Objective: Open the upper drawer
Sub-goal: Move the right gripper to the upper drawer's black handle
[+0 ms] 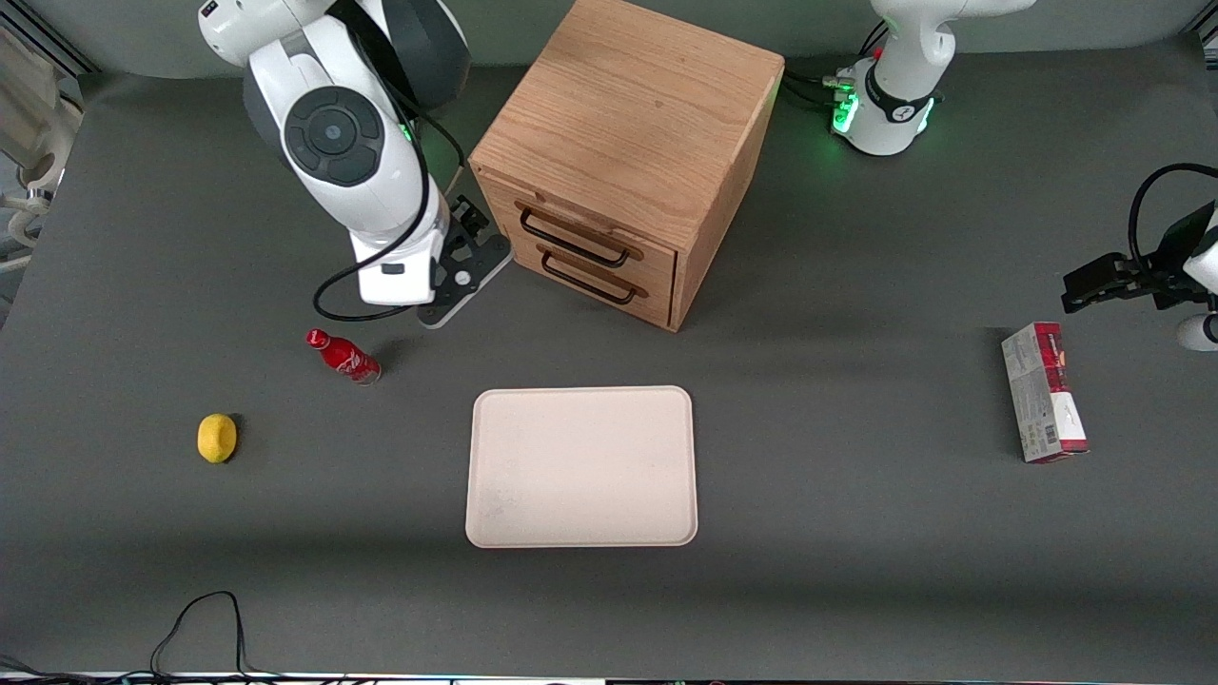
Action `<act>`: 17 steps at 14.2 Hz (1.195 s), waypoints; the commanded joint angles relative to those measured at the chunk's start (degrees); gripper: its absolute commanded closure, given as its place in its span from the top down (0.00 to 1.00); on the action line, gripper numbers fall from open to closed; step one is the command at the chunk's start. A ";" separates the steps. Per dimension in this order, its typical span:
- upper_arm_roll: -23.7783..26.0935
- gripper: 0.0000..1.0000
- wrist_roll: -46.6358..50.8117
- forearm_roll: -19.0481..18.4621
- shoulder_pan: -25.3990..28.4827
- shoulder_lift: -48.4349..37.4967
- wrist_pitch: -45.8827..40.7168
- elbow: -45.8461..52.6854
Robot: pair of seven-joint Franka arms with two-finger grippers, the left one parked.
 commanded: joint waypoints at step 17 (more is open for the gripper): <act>-0.49 0.92 -3.49 16.68 2.54 8.33 7.61 1.65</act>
